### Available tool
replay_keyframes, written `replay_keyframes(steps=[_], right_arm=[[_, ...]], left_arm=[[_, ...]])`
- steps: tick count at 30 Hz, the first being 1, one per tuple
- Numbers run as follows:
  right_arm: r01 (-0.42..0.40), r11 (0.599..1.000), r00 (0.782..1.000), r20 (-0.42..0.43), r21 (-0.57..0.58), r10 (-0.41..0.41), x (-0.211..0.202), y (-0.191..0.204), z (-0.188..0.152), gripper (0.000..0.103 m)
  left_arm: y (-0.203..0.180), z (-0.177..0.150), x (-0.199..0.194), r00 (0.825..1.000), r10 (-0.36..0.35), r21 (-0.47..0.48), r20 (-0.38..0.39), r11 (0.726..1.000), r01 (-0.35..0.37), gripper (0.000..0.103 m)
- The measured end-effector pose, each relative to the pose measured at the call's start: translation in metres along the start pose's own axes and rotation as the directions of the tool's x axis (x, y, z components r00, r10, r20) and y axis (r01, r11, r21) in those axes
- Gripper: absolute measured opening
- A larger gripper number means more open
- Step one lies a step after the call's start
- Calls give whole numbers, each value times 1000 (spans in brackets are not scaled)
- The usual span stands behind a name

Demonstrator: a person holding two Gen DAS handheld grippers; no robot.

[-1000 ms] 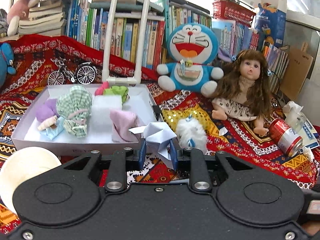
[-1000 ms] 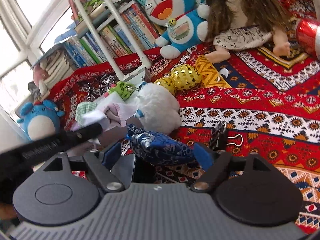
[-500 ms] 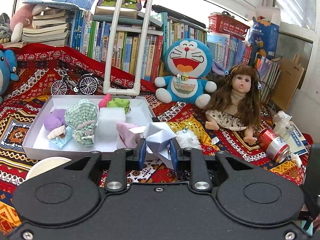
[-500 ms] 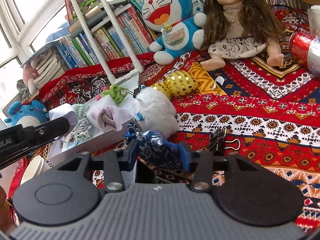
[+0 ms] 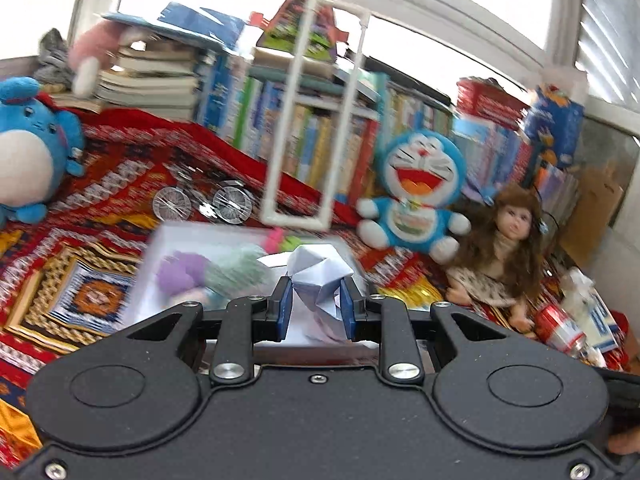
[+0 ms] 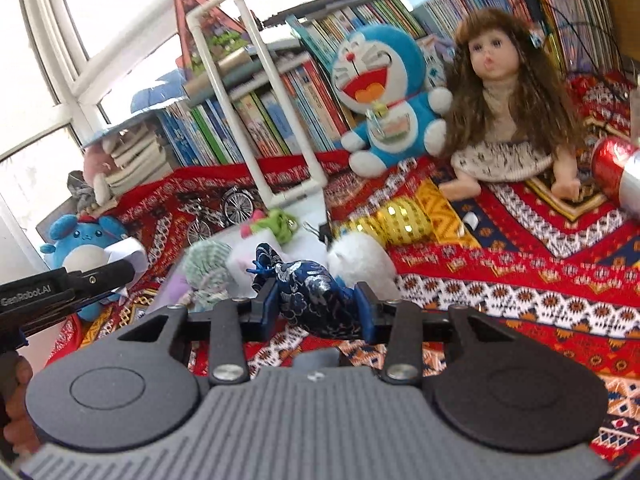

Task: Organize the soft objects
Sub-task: 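Carry the paper and pouch over the tray and open both tools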

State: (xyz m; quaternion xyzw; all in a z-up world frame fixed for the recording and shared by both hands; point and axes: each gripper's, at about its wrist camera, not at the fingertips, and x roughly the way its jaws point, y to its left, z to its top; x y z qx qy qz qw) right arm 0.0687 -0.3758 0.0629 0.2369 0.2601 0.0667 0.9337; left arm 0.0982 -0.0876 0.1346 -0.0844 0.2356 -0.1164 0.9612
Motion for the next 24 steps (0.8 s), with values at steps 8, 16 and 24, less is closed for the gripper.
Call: replay_keyframes(steps=[8, 16, 24], right_arm=[[-30, 1000, 999, 44, 6, 29, 0, 14, 20, 44], [-50, 999, 997, 51, 21, 49, 32, 31, 45, 44], [-2, 1000, 1000, -30, 27, 3, 92, 55, 67, 44]], left_arm=[[65, 31, -5, 999, 14, -30, 34, 999, -13, 24], [122, 48, 39, 998, 33, -84, -46, 996, -37, 24], [132, 53, 92, 999, -13, -45, -33, 999, 12, 24]])
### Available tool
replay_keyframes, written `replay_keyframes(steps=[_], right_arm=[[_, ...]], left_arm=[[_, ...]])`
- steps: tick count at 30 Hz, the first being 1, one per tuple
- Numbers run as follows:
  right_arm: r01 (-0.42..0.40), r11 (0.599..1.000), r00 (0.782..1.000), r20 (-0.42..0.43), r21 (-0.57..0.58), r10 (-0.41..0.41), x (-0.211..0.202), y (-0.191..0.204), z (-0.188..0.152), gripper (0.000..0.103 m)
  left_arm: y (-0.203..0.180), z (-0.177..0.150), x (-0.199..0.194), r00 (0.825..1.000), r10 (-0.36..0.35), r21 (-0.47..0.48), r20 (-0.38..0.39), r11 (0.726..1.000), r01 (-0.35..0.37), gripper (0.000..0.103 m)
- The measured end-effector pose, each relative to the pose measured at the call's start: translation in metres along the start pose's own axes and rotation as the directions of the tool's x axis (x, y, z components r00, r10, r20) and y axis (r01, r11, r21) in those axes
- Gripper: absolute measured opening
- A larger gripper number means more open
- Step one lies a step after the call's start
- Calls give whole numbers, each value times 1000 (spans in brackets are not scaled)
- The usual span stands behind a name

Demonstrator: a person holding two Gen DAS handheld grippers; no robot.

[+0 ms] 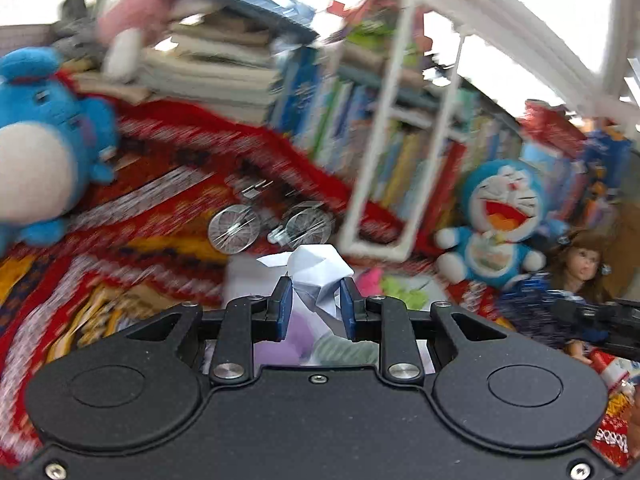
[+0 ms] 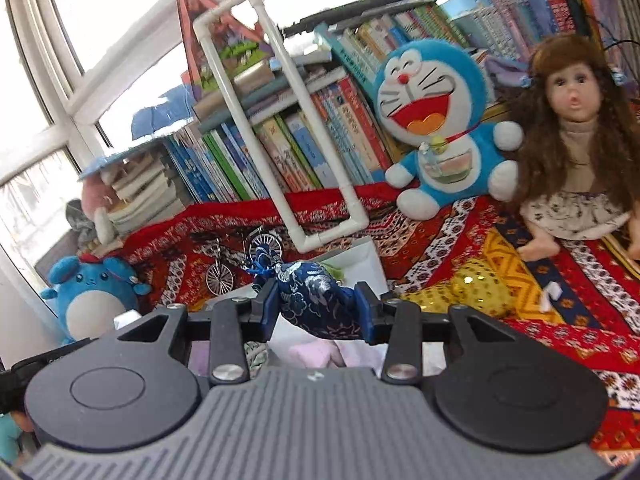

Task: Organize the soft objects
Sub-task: 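Carry the paper and pouch over the tray and open both tools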

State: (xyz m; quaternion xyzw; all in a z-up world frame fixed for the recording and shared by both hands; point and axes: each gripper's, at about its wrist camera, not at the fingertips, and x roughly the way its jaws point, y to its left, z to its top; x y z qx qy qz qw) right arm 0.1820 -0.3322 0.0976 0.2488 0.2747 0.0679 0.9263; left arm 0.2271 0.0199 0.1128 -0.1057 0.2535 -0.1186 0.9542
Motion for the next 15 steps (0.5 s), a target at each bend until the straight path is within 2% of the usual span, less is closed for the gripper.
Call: replay_keyframes(steps=[7, 15], right_arm=[[70, 996, 996, -48, -56, -73, 52, 15, 0, 44], [84, 996, 993, -80, -7, -84, 98, 5, -8, 44]], left_arm=[[2, 0, 56, 996, 48, 16, -76, 999, -47, 24], [14, -12, 103, 987, 90, 34, -135, 996, -86, 24]])
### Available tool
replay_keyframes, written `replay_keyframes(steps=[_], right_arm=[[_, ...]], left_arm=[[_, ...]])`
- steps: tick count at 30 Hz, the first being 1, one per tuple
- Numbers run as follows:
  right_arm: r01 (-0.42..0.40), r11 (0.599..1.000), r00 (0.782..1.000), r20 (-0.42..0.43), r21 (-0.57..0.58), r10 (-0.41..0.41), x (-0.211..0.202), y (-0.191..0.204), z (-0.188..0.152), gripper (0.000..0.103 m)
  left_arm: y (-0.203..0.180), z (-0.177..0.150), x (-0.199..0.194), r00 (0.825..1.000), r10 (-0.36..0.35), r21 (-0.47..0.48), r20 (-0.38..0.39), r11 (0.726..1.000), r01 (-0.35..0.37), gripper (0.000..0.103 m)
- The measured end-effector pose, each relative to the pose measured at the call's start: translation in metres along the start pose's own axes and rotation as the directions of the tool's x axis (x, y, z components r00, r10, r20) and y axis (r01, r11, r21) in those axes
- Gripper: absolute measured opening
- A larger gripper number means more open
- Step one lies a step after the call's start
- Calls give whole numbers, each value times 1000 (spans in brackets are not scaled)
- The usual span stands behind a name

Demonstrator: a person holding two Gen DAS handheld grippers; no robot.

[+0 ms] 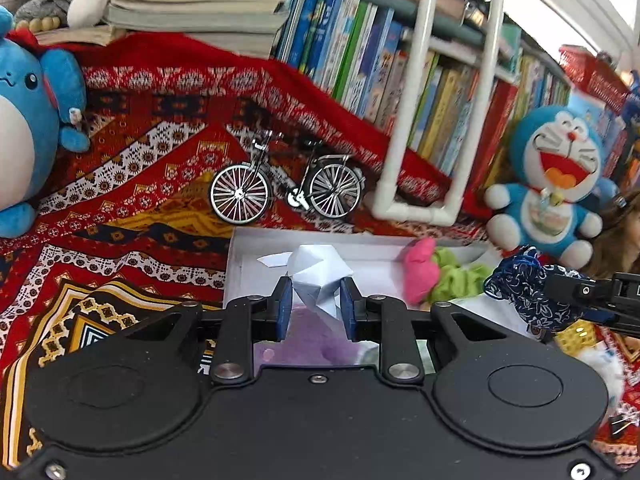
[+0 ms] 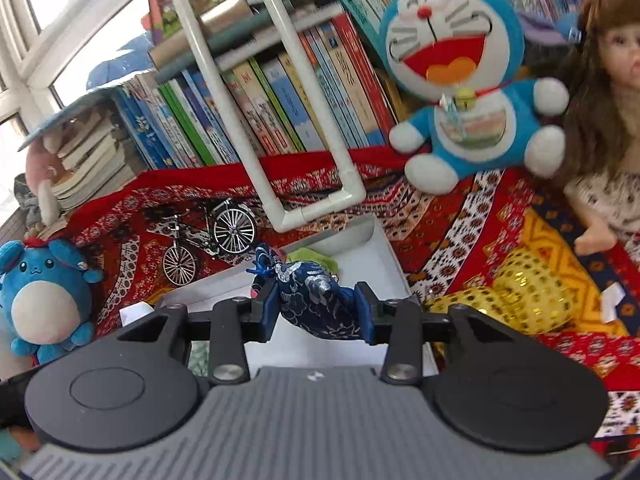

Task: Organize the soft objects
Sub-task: 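Carry the paper and pouch over the tray and open both tools, then move the left tool to the white fluffy plush while the right tool approaches the gold bow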

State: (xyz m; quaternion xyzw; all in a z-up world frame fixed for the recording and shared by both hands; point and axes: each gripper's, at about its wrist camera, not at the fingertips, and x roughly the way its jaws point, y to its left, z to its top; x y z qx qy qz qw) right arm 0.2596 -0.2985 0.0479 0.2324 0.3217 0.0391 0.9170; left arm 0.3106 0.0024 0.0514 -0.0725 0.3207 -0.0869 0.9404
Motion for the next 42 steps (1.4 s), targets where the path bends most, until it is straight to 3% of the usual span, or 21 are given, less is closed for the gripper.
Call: replay_keyframes(steps=[9, 18, 24, 26, 31, 35, 38, 42], right_arm=[[-6, 999, 999, -38, -44, 5, 12, 8, -8, 44], [-26, 999, 997, -72, -37, 23, 17, 8, -11, 45], [-43, 998, 996, -79, -35, 40, 11, 8, -10, 55], [-57, 998, 996, -74, -37, 54, 5, 8, -9, 66], [-104, 993, 993, -53, -57, 101, -18, 7, 0, 72], [-124, 988, 992, -21, -95, 123, -44, 1, 9, 81], [-125, 986, 992, 9, -108, 127, -66, -11, 18, 86], [-94, 990, 995, 26, -101, 97, -89, -33, 33, 89]], left_arm=[[1, -6, 23, 999, 16, 9, -46, 1000, -15, 24], [-3, -7, 23, 999, 23, 28, -40, 999, -22, 26], [-7, -4, 9, 1000, 13, 38, -17, 999, -12, 41], [-10, -2, 2, 1000, 15, 56, -3, 998, -14, 46], [-20, 9, -27, 1000, -3, 89, 30, 996, 0, 55], [-29, 21, -63, 996, -47, 132, 69, 991, 38, 64], [-42, 26, -93, 990, -85, 192, 110, 979, 63, 80], [-70, 25, -128, 980, -160, 288, 118, 950, 120, 85]])
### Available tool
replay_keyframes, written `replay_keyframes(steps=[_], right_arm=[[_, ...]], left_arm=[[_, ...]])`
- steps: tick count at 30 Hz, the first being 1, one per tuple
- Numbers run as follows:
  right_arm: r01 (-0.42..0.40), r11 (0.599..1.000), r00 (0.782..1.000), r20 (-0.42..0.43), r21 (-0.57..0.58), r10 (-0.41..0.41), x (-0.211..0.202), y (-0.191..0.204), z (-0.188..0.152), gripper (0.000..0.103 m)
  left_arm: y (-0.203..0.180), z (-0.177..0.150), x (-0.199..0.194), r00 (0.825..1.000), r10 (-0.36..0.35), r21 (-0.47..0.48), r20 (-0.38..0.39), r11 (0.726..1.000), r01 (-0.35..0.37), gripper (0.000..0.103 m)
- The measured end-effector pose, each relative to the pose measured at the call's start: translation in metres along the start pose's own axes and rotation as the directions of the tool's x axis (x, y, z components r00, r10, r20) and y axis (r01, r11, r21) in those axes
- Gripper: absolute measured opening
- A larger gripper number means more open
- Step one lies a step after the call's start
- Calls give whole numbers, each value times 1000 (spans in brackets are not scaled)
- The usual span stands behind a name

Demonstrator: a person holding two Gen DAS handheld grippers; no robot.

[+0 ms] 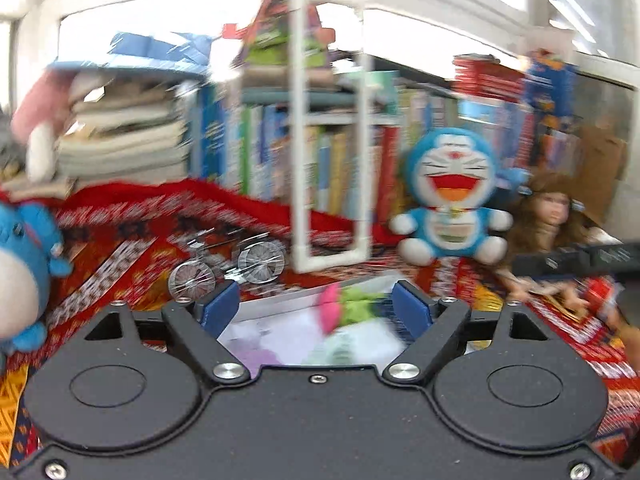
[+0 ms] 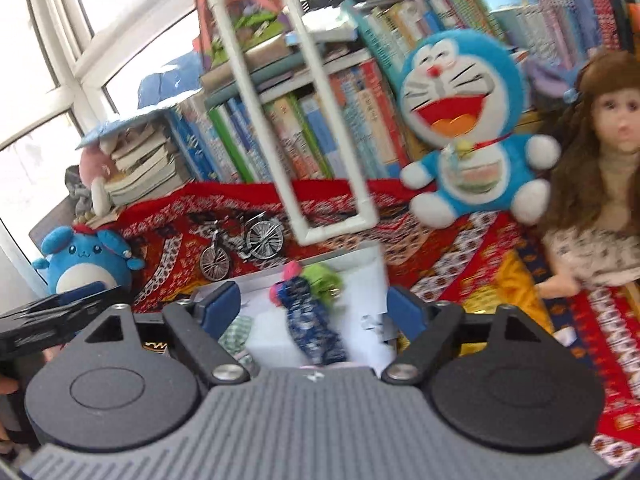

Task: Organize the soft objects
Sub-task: 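Move the left tool to the white fluffy plush while the right tool approaches the gold bow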

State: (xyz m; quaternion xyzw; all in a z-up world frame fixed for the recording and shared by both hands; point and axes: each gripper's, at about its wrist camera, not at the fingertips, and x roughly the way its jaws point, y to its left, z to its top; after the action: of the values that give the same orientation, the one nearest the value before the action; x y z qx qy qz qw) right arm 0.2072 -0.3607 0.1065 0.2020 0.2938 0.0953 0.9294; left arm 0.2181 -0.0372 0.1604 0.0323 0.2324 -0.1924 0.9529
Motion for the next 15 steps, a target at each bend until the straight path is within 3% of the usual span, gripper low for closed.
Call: replay_keyframes(steps=[8, 15], right_arm=[[109, 994, 991, -71, -4, -109, -20, -41, 9, 94], [123, 992, 989, -91, 42, -119, -22, -70, 1, 94]], left_arm=[[-84, 7, -20, 986, -150, 136, -73, 978, 159, 87], [-138, 1, -13, 967, -202, 65, -155, 975, 214, 87]])
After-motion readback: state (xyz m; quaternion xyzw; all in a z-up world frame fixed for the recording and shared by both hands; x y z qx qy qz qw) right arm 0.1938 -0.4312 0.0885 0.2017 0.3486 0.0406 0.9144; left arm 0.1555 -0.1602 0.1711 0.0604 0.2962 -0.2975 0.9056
